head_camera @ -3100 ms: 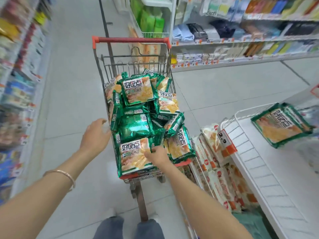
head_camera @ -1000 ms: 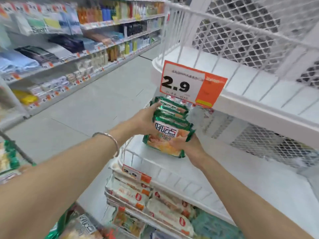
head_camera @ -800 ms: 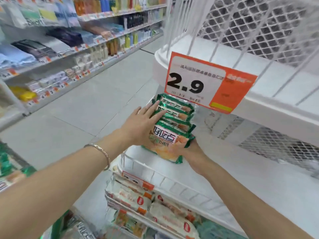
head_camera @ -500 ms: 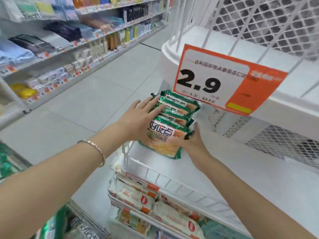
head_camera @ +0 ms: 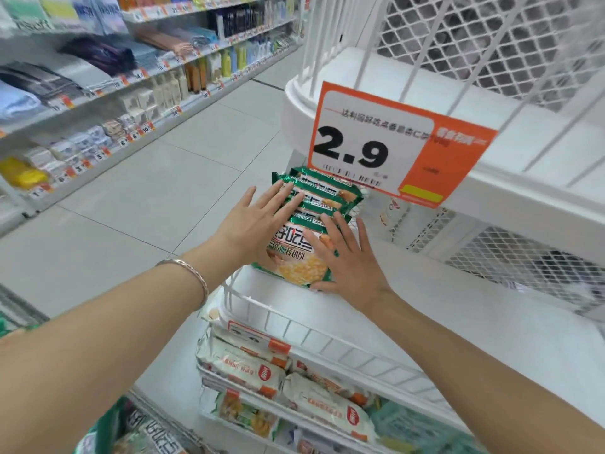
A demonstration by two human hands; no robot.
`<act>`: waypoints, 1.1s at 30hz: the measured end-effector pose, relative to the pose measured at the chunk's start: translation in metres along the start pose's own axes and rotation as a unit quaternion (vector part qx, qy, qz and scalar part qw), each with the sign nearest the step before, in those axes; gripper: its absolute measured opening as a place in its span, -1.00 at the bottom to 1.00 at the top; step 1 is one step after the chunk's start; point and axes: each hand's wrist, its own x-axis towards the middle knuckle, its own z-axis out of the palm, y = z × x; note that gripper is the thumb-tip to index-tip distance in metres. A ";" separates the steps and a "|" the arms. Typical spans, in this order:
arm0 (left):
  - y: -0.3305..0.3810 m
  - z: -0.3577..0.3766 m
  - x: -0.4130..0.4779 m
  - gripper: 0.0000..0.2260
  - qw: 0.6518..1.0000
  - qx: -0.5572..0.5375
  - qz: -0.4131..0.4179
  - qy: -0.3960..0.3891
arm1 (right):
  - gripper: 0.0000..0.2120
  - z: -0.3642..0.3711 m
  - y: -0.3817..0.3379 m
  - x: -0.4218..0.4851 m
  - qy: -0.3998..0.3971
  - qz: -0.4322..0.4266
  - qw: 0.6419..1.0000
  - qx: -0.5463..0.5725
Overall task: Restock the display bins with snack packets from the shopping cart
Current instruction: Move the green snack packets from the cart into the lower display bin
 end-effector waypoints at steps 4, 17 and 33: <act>-0.007 -0.010 -0.026 -0.03 0.998 -0.062 -0.032 -0.008 | -0.24 -0.028 -0.005 -0.003 -0.012 0.037 0.984 0.172; -0.028 -0.047 -0.346 -0.41 0.957 -0.091 -0.254 -0.107 | -0.55 -0.129 -0.192 -0.057 0.047 -0.035 0.952 0.302; 0.003 -0.055 -0.585 -0.39 0.816 -0.202 -0.537 -0.068 | -0.46 -0.206 -0.403 -0.047 -0.124 -0.119 0.878 0.446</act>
